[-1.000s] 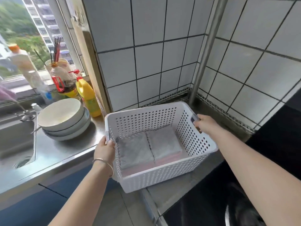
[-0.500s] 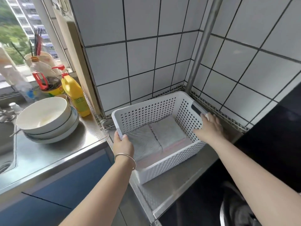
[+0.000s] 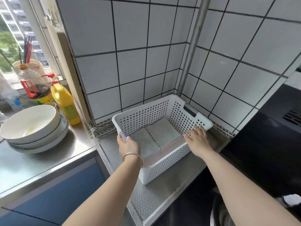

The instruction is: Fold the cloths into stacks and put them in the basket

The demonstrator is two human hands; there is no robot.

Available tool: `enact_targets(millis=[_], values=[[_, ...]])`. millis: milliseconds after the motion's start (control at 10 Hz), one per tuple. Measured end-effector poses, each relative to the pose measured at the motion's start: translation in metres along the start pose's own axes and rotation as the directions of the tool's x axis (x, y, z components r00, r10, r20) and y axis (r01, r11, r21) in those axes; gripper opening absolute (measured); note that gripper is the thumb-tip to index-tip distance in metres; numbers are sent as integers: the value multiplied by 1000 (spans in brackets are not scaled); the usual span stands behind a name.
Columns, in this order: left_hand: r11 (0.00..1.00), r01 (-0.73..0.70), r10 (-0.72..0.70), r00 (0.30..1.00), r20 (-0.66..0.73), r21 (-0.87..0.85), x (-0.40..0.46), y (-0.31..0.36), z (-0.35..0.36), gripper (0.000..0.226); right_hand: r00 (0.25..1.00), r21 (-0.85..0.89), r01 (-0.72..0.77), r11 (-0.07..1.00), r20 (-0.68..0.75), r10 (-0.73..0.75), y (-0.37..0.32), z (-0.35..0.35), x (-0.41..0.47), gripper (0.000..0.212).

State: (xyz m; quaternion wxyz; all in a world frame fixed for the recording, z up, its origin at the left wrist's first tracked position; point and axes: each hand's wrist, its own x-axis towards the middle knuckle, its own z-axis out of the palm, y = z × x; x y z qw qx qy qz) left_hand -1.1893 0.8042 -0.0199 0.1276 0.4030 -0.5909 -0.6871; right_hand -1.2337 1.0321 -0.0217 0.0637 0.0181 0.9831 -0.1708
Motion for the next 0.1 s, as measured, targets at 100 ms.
enact_targets(millis=[100], values=[[999,5,-5,1000,9,37,2,0,-2,45,1000,21,23,1000,4,-23,0,-1,1,54]])
